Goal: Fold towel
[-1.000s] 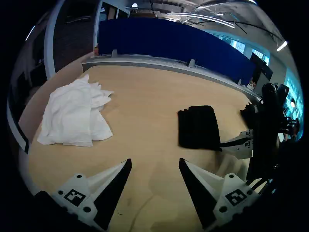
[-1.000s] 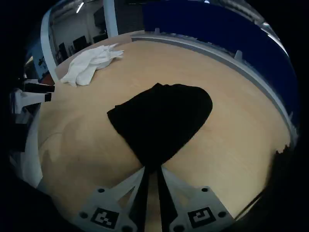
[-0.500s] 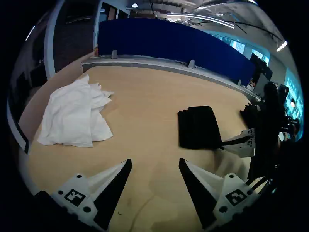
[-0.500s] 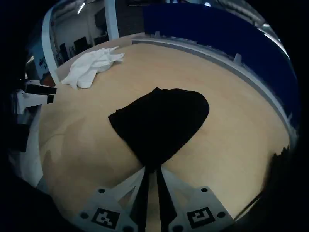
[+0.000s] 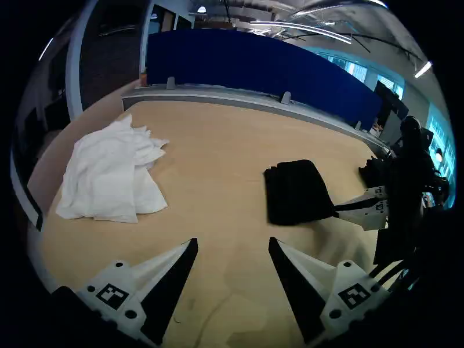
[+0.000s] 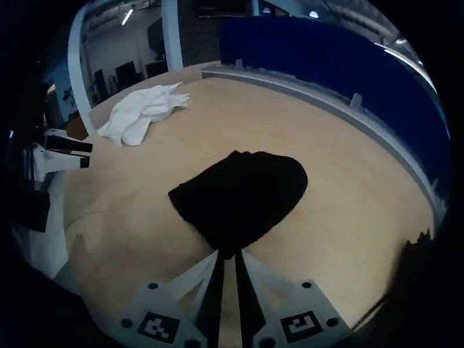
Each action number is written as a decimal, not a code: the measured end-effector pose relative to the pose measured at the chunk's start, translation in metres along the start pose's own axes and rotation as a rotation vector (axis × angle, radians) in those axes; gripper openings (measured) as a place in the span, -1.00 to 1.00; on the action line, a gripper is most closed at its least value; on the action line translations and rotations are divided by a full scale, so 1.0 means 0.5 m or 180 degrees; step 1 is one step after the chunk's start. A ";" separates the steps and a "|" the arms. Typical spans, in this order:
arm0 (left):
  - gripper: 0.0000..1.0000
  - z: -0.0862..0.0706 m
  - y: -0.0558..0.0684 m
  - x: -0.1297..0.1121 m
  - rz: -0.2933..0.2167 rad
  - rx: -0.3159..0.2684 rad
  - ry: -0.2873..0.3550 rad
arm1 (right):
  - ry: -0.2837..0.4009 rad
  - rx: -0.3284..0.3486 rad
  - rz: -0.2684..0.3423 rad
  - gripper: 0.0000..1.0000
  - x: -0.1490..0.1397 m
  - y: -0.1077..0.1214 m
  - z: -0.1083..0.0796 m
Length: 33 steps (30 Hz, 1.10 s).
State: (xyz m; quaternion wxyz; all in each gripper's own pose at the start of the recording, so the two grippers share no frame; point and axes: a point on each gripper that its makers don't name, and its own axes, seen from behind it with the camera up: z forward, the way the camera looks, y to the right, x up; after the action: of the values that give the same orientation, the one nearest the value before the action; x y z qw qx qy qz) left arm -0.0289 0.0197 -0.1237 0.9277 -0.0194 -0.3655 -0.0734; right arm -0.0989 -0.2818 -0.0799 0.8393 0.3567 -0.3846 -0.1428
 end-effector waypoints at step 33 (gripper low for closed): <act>0.81 0.006 0.002 -0.010 0.0010 0.0002 -0.0020 | -0.0226 0.0014 -0.0008 -0.58 -0.059 -0.007 0.050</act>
State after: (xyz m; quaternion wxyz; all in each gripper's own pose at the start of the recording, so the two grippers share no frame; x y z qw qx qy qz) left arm -0.0343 0.0216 -0.1248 0.9267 -0.0199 -0.3683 -0.0718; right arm -0.1371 -0.2814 -0.0869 0.8242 0.3537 -0.4140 -0.1556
